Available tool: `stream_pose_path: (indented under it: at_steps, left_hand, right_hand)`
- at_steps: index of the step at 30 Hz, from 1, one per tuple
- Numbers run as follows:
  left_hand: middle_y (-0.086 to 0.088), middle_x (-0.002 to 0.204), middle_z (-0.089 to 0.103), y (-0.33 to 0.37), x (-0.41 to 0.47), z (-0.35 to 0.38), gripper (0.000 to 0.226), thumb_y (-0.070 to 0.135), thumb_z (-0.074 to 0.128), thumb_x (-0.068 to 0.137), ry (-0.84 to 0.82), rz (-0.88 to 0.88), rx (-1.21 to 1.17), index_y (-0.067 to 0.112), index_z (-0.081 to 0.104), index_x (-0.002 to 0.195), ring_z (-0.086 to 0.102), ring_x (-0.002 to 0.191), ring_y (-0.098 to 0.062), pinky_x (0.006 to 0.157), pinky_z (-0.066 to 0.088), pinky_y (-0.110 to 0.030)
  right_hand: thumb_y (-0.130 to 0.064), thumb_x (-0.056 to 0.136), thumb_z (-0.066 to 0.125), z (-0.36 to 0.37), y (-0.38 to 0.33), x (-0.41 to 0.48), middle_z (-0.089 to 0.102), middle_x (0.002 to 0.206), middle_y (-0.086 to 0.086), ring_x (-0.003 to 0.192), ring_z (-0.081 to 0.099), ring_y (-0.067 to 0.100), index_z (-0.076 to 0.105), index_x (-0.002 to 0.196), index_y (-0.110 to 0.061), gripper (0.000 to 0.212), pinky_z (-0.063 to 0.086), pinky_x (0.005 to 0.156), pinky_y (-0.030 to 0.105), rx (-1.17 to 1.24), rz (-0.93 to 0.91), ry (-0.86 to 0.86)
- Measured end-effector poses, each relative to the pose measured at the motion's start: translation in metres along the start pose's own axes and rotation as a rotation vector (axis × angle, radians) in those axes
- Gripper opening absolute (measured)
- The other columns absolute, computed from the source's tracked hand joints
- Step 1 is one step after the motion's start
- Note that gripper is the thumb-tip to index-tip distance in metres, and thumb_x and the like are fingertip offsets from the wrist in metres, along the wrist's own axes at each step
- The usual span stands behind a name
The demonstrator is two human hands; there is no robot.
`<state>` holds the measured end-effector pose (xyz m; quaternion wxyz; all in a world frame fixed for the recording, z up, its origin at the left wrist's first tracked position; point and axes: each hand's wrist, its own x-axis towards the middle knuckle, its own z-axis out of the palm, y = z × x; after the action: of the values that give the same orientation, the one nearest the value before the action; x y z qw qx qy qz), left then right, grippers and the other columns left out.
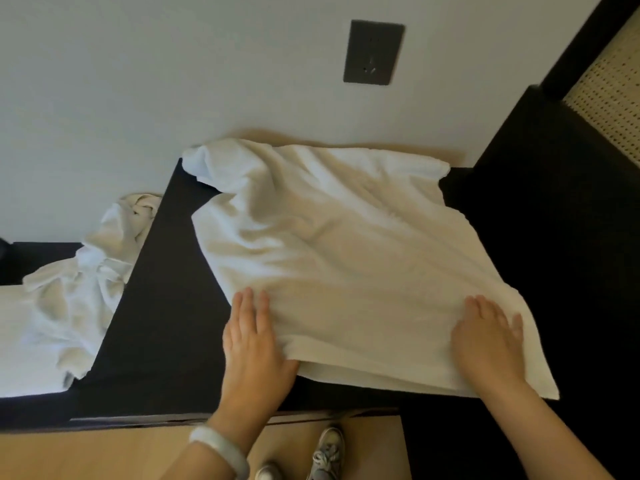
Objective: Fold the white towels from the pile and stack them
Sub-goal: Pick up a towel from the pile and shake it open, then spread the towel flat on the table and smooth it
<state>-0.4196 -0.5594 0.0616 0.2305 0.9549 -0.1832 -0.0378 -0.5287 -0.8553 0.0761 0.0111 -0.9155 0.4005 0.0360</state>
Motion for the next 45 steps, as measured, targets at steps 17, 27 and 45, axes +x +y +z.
stream_pose_path:
  at_steps: [17,27,45]
  left_hand:
    - [-0.019,0.124,0.063,0.022,-0.007,-0.039,0.065,0.001,0.07,0.082,-0.258,-0.723,-1.751,0.012,0.043,0.141,0.068,0.105,-0.035,0.081,0.058,-0.049]
    - [-0.02,0.118,0.068,0.003,0.024,-0.056,0.038,0.013,0.061,0.093,-0.2,-0.939,-2.25,0.008,0.058,0.131,0.064,0.111,-0.04,0.103,0.043,-0.059]
    - [-0.009,0.1,0.061,-0.133,-0.024,-0.098,0.054,0.004,0.059,0.088,0.146,-0.515,-0.502,0.04,0.056,0.129,0.065,0.06,-0.012,0.056,0.047,-0.022]
  right_hand:
    - [-0.04,0.104,0.02,0.032,-0.111,-0.018,0.006,0.165,-0.003,0.152,-0.002,0.01,0.013,0.158,-0.023,0.056,-0.006,0.123,0.034,0.209,-0.466,0.05]
    - [-0.046,0.103,0.014,0.03,-0.108,-0.016,0.002,0.165,-0.01,0.149,-0.007,0.001,0.012,0.158,-0.027,0.058,-0.011,0.122,0.028,0.264,-0.479,0.011]
    - [-0.044,0.103,0.02,0.03,-0.112,-0.016,0.006,0.166,-0.005,0.151,-0.001,0.008,0.013,0.158,-0.025,0.059,-0.005,0.123,0.033,0.218,-0.465,0.022]
